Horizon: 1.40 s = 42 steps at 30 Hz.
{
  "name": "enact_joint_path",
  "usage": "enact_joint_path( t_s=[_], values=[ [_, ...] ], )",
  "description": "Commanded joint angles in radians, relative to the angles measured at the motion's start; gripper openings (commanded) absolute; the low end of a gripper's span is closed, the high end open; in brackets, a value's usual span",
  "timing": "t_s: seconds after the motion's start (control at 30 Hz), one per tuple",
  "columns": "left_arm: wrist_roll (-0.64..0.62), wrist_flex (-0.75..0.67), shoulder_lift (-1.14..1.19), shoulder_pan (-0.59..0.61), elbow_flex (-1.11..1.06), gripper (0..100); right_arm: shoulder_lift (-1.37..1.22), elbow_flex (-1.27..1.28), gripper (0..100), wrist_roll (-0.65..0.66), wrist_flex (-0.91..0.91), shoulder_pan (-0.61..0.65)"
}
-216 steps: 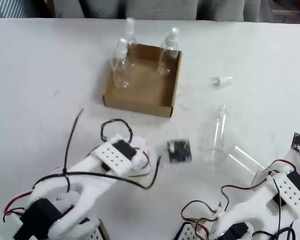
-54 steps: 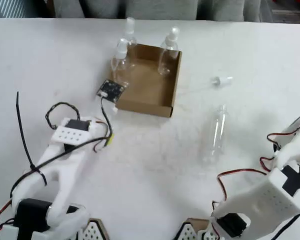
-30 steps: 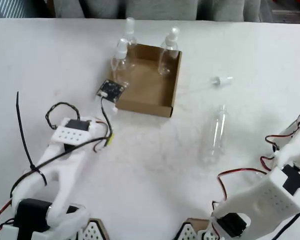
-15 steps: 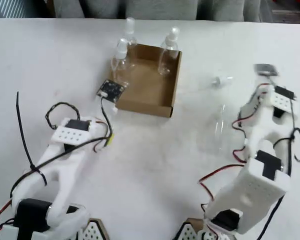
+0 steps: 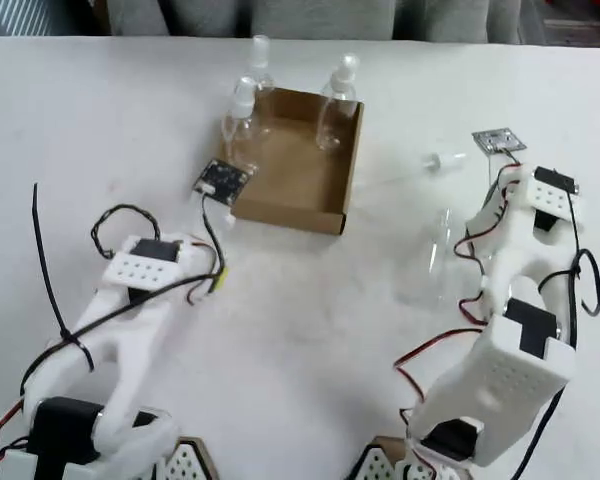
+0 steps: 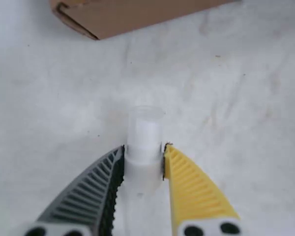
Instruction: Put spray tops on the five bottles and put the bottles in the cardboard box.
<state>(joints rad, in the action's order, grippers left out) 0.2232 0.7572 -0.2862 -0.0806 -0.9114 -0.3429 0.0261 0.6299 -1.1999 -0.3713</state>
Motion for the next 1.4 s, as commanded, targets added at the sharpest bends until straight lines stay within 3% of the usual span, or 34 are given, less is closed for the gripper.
enact_joint_path(
  t_s=[0.0, 0.17, 0.47, 0.8, 0.93, 1.1, 1.37],
  values=[
    [0.012, -0.028, -0.005, 0.001, 0.009, 2, 0.016, -0.041, 28.1, -0.051, -0.012, 0.004],
    [0.012, -0.028, -0.005, 0.001, 0.009, 2, 0.018, -0.041, 30.2, -0.12, -0.03, -0.01],
    [0.012, -0.028, -0.005, 0.001, 0.009, 2, 0.018, -0.04, 30.1, -0.365, -0.108, -0.025],
    [0.014, -0.028, -0.005, 0.001, 0.009, 2, -0.088, -0.051, 22.6, -0.339, -0.018, -0.022],
    [0.014, -0.028, -0.005, 0.001, 0.009, 2, -0.122, -0.103, 23.8, -0.339, -0.021, -0.022],
    [0.014, -0.028, -0.005, 0.001, 0.011, 2, -0.111, -0.198, 34.2, -0.339, -0.145, -0.022],
    [0.014, -0.028, -0.005, -0.001, 0.011, 2, -0.122, -0.275, 28.1, -0.339, -0.174, -0.024]
  ],
)
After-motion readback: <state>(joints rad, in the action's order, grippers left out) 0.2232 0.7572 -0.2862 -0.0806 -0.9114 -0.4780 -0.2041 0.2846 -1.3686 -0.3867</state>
